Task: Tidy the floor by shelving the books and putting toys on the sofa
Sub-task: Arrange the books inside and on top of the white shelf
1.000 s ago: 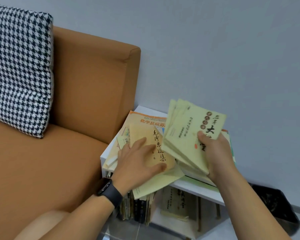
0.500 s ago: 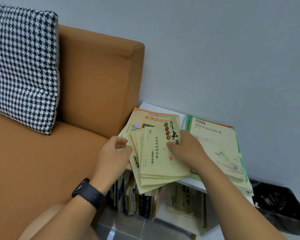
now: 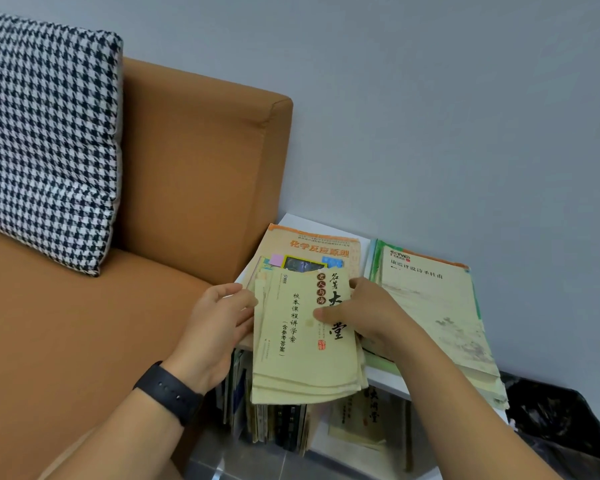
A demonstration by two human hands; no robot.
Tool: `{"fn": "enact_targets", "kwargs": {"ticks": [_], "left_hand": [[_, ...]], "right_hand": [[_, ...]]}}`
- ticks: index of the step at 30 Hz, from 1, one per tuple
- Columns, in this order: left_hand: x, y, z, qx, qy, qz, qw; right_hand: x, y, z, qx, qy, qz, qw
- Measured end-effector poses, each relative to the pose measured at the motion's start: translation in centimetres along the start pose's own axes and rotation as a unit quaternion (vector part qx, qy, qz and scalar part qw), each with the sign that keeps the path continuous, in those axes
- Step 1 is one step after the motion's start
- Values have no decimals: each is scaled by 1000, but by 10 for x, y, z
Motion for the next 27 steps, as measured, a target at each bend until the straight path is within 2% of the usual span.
{"fn": "enact_targets", "kwargs": {"ticks": [5,8,12,13,15,17,19,23,27], "left_hand": [[-4,2,-4,55,-32,-17,998],[-4,13,-7,38,-47,-51,997],[9,15,-34,-42,-198,-18,979],[13,17,-39,-73,-209,-36,975],[19,27,-45,-119,-183,-115,969],[22,38,-49,-155,-164,-205,952],[19,44,-48,-188,-146,-267,934],[11,48,-49,-189,-136,-291,928],[6,47,-54,-162,-145,-293,931]], "right_hand": [[6,-4,-3,-129,-52,38,990],[12,-10,-5,-212,-72,78,971],[25,-30,-12,-273,-81,171,943],[28,-34,-13,-278,-67,196,938],[35,-41,-11,-249,-13,245,937],[41,-47,-6,-168,54,294,939],[42,-51,-5,-116,81,327,934],[27,-42,-14,-59,36,306,950],[13,-34,-19,-9,39,274,961]]}}
Point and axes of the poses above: each hand's wrist, its own x-axis away from the middle knuckle, its own z-axis out of the back of the hand, y = z × x, the point moved 6 cm from there along -x, towards the middle knuckle, and after that the axes turned 14 degrees about -y, right-handed, at the moved point
